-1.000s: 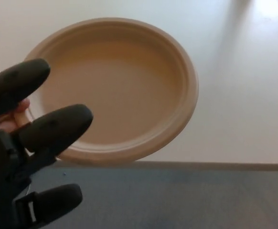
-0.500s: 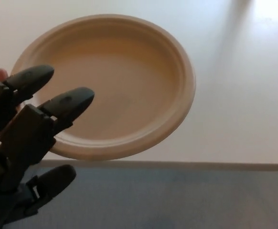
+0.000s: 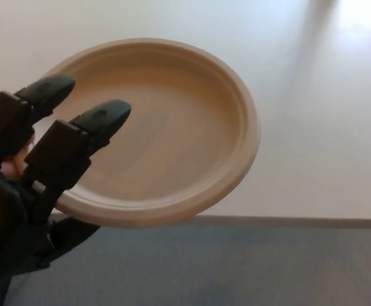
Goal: A person passes a plate to the robot and the robot grabs it with its left hand and places it at the centre of the table infront of it
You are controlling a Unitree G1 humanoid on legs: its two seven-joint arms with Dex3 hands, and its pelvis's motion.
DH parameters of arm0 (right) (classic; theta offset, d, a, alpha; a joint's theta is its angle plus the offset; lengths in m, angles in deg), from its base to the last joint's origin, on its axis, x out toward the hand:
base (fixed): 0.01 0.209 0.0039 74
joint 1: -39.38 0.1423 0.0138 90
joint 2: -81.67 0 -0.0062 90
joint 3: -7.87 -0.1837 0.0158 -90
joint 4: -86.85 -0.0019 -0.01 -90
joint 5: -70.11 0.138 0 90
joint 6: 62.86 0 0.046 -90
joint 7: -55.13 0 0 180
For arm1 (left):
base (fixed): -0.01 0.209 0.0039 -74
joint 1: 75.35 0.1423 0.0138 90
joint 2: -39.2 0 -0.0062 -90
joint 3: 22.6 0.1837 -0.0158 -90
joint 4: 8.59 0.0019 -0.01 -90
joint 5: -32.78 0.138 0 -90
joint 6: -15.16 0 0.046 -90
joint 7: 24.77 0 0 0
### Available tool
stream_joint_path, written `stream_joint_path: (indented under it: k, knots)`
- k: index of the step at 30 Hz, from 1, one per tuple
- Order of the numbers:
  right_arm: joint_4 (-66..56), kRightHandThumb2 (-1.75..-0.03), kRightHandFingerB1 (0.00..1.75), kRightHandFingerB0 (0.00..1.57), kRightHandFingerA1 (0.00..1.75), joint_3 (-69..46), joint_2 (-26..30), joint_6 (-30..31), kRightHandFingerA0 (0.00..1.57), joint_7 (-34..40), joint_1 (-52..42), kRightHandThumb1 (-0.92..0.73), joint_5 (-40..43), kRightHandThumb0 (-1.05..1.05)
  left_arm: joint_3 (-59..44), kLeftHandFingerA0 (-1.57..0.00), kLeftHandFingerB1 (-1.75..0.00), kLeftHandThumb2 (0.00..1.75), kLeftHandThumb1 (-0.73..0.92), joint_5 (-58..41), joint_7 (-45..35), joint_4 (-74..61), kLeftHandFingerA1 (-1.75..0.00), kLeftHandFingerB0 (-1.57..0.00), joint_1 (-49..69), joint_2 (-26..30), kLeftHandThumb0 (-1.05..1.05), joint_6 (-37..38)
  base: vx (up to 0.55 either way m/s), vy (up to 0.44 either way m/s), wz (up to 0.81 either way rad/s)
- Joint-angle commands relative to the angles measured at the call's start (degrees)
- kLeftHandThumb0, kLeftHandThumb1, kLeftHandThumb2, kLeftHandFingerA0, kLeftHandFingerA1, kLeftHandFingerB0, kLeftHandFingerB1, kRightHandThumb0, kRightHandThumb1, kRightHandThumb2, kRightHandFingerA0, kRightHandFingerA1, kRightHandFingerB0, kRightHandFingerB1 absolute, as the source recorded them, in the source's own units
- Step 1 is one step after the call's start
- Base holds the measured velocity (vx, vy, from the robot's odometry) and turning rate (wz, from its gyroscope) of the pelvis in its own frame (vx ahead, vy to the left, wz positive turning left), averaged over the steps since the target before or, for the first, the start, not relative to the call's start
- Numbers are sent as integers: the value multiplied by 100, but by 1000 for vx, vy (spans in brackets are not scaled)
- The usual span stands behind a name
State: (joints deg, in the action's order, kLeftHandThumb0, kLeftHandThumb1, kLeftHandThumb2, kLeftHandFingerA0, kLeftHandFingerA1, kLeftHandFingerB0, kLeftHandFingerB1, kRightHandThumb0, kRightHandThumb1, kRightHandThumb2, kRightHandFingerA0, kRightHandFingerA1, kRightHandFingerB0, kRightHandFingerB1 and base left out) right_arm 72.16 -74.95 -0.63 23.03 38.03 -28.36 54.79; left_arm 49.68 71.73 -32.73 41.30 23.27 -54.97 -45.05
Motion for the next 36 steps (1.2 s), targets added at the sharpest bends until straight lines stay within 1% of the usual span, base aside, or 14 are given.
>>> stream_joint_path:
  k: [1, 2, 3, 8, 9, 10, 12, 16, 17, 18, 19, 21, 24, 36]
  knots:
    - [11, -58, 39, 31, 61, -35, 158, 41, 56, -43, 30, -63, 7, -46, 181, -19, -30, 55, 49, 945, 132, 289, -31, -16, -473, 178, -55, -377, 0, 0, 0]
    - [9, -58, 39, 31, 61, -33, 155, 50, 57, -51, 47, -63, 6, -46, 267, -9, -51, 91, 34, 1049, 195, 428, -51, -9, -631, 202, -30, -385, 0, 0, 0]
    - [5, -58, 40, 31, 61, -26, 156, 40, 57, -55, 52, -62, -1, -46, 334, -28, -32, 58, 58, 1155, 256, 537, -34, -21, -740, 235, -52, -385, 0, 0, 0]
    - [12, -58, 39, 31, 61, -43, 160, 62, 56, -62, 95, -63, 14, -46, 678, -52, -33, 60, 66, 1693, 386, 862, -38, -27, -1146, 297, -32, -578, 0, 0, 0]
    - [4, -59, 39, 30, 61, -46, 164, 43, 56, -84, 92, -64, 21, -46, 742, -67, -33, 60, 68, 1759, 515, 963, -67, -33, -1220, 289, -27, -566, 0, 0, 0]
    - [1, -59, 39, 29, 61, -53, 165, 45, 55, -104, 107, -65, 29, -47, 790, -81, -34, 61, 68, 1807, 659, 1056, -128, -39, -1283, 284, -25, -544, 0, 0, 0]
    - [-6, -60, 39, 31, 61, -37, 162, 23, 56, -100, 133, -66, 8, -49, 915, -92, -37, 60, 67, 2038, 1157, 1338, -141, -53, -1416, 314, -28, -434, 0, 0, 0]
    - [-3, -61, 39, 31, 61, -1, 153, 31, 56, -94, 185, -69, -37, -51, 1123, -85, -46, 61, 64, 2243, 1692, 1691, -144, -75, -1470, 368, -35, -338, 0, 0, 0]
    - [-3, -61, 39, 29, 59, 12, 157, 8, 52, -96, 183, -71, -50, -51, 1171, -97, -67, 77, 50, 2298, 1822, 1748, -140, -71, -1466, 375, -43, -319, 0, 0, 0]
    - [-6, -62, 40, 31, 61, 26, 160, -7, 55, -95, 179, -71, -62, -54, 1229, -79, -87, 58, 64, 2337, 1912, 1768, -168, -74, -1438, 359, -33, -333, 0, 0, 0]
    - [-9, -62, 40, 31, 61, 38, 163, -12, 55, -92, 177, -71, -72, -54, 1276, -79, -87, 58, 64, 2363, 1961, 1767, -168, -74, -1406, 331, -33, -355, 0, 0, 0]
    - [-2, -62, 40, 31, 61, 23, 158, -8, 54, -112, 176, -71, -48, -54, 1350, -79, -123, 56, 67, 2397, 2104, 1791, -175, -59, -1371, 318, -26, -381, 0, 0, 0]
    - [3, -62, 40, 32, 61, 24, 175, -1, 56, -126, 235, -73, -51, -55, 1417, -79, -136, 57, 66, 2406, 2257, 1847, -175, -52, -1420, 345, -26, -395, 0, 0, 0]
    - [-12, -61, 43, 41, 61, 78, 175, -24, 62, -82, 282, -75, -82, -57, 1527, -80, -145, 58, 65, 2146, 2454, 1915, -174, -49, -1412, 641, -30, -428, 0, 0, 0]
